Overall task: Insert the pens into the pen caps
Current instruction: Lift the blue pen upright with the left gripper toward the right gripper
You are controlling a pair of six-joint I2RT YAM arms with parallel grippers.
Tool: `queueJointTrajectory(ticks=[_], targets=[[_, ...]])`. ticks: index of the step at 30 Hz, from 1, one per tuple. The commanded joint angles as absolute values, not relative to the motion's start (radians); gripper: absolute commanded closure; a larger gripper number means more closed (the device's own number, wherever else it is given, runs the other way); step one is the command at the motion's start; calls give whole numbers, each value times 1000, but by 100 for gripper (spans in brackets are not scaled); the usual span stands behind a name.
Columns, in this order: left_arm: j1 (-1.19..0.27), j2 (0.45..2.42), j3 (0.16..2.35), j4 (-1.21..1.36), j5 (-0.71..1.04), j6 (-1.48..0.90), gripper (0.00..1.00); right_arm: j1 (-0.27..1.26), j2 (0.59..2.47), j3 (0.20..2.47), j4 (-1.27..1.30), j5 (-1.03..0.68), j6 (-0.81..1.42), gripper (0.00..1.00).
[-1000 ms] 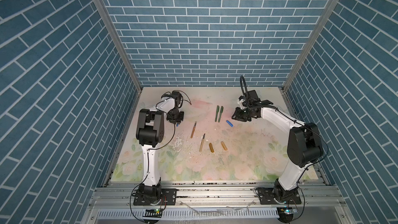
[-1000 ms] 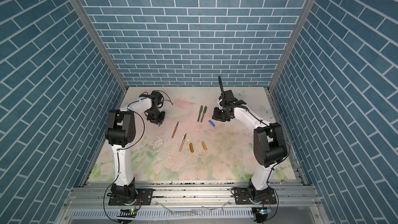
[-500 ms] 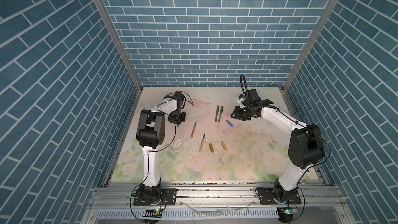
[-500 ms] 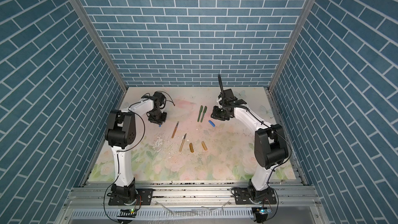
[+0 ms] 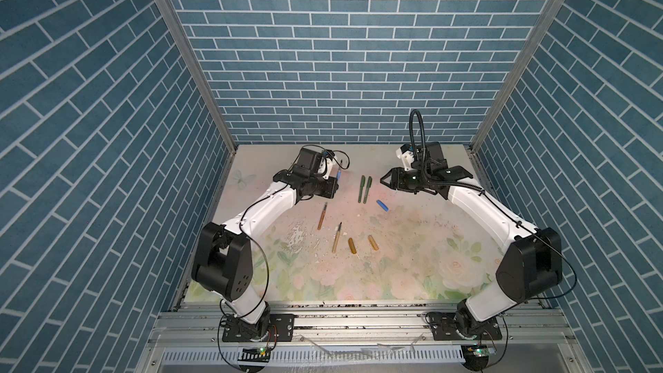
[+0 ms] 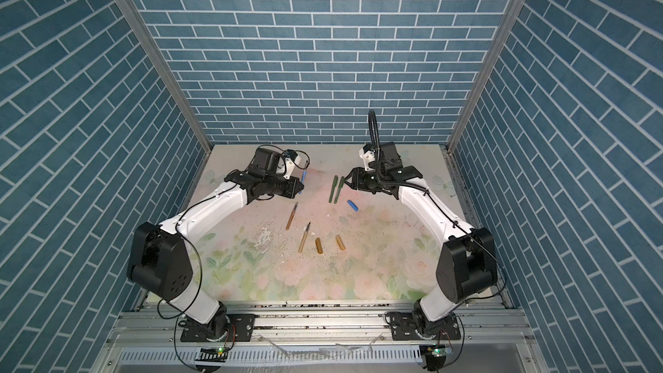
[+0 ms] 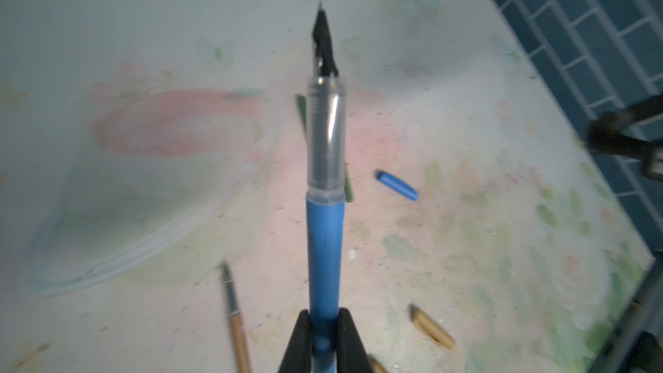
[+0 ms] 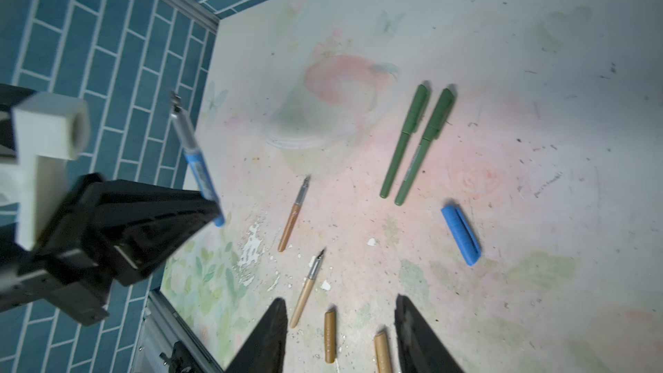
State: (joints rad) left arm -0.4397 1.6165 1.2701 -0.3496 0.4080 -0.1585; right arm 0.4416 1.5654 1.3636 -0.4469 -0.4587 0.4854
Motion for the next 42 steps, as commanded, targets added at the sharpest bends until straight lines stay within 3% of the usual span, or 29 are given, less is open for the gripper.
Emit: queueJointTrajectory(ticks=[1, 13, 19, 26, 32, 33, 36, 37, 39, 42], targets=[[-455, 1598, 1203, -126, 634, -249, 100, 468, 1524, 1359, -341, -544, 531, 46], [-458, 1566, 1183, -35, 727, -315, 100, 538, 1630, 1504, -308, -597, 585, 46], [-459, 1563, 1183, -28, 741, -321, 100, 541, 1680, 1533, -272, -568, 624, 53], [-460, 1572, 1187, -24, 753, -326, 100, 550, 1737, 1575, -263, -604, 635, 69], [-460, 1581, 1190, -23, 762, -328, 100, 555, 1738, 1568, -264, -614, 638, 98], [-460, 1582, 1190, -23, 762, -328, 92, 554, 1734, 1561, -263, -612, 638, 100], [-460, 1578, 1187, -19, 754, -332, 55, 557, 1721, 1545, -264, -609, 638, 100], [-460, 1580, 1186, -16, 756, -336, 49, 558, 1718, 1541, -264, -610, 638, 100], [-459, 1585, 1183, 0, 766, -349, 46, 560, 1712, 1531, -262, -604, 639, 100], [-459, 1595, 1183, 3, 772, -357, 50, 564, 1709, 1526, -260, -611, 641, 100]])
